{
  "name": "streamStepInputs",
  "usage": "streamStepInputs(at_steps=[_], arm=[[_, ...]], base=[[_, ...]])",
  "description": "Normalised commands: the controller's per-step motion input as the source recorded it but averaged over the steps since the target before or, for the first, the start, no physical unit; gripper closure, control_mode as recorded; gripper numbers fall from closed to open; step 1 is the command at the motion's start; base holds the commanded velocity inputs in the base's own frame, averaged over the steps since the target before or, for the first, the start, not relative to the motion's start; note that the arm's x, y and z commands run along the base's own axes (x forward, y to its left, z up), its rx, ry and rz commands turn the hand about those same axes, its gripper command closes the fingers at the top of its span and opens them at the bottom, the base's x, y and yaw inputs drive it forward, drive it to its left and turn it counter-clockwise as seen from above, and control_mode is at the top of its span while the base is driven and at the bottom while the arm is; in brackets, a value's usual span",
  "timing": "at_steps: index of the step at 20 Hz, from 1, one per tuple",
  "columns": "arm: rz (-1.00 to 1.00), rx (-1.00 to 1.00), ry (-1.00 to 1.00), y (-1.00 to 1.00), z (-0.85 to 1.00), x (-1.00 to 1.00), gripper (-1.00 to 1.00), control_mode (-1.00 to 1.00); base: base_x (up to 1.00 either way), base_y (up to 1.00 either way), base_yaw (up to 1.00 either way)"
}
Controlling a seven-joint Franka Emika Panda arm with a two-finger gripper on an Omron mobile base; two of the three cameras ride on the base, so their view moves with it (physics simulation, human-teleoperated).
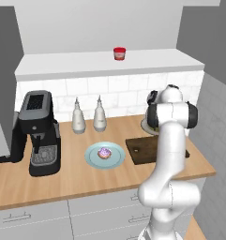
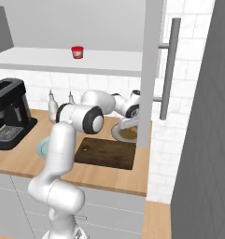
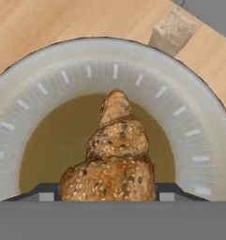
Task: From the different types of pastries on the counter, select a croissant and place it on the cutting board. Then retrieve a jar of jam from the cabinet and place it alongside the croissant on the cutting board.
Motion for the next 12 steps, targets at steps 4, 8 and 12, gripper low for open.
streamStepInputs(at_steps=[4, 8, 12], arm=[[0.05, 0.00, 0.04, 0.00, 0.04, 0.00, 1.00, -1.00], [-0.06, 0.00, -0.09, 0.12, 0.06, -0.69, 1.00, -1.00], [-0.17, 0.00, -0.18, 0.20, 0.31, -1.00, 1.00, -1.00]], base=[[0.00, 0.00, 0.00], [0.00, 0.00, 0.00], [0.00, 0.00, 0.00]])
